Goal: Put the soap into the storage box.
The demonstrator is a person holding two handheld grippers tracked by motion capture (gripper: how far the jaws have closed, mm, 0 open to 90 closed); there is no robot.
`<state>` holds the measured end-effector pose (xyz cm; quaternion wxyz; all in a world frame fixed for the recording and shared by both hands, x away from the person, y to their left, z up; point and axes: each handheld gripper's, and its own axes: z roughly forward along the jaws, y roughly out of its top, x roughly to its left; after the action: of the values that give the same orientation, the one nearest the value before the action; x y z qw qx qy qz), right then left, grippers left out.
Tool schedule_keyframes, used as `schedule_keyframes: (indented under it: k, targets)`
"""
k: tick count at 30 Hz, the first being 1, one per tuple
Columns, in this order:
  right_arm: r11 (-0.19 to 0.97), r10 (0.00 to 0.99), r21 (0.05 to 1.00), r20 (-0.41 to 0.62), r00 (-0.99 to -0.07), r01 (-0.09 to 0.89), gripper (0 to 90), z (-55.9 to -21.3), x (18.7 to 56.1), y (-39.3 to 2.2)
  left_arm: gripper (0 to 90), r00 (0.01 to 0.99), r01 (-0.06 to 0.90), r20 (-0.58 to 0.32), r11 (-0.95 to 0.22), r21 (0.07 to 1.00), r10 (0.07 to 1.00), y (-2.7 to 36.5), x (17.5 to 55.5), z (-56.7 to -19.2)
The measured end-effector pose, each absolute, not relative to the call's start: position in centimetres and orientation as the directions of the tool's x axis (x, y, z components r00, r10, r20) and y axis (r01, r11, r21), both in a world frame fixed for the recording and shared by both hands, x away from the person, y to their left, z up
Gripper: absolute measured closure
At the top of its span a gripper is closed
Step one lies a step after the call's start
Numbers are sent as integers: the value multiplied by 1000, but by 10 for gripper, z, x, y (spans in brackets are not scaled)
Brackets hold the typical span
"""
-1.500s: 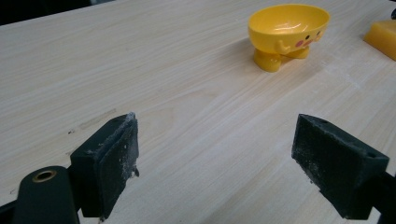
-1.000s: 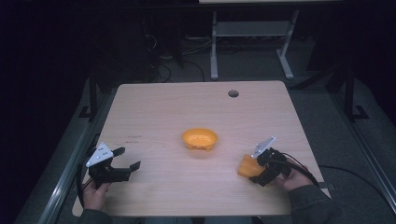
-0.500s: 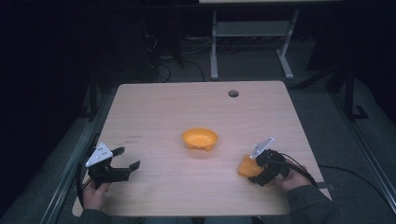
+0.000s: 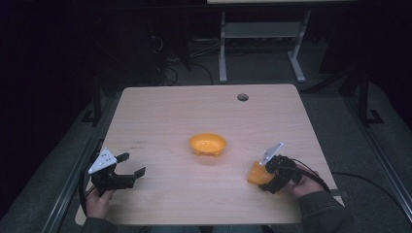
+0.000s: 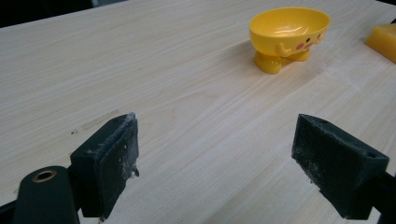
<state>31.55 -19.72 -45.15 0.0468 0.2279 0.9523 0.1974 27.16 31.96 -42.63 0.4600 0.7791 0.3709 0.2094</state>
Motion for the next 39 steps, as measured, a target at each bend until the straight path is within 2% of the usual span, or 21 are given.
schedule_keyframes:
  k: [20, 39]
  targets:
    - [807, 434, 451, -15, -901, 382, 206, -432, 318, -195, 141, 629, 392, -26, -289, 873, 777, 321, 271, -426]
    - [810, 405, 463, 1, -914, 359, 206, -418, 339, -180, 141, 627, 390, -33, -277, 878, 778, 322, 271, -426]
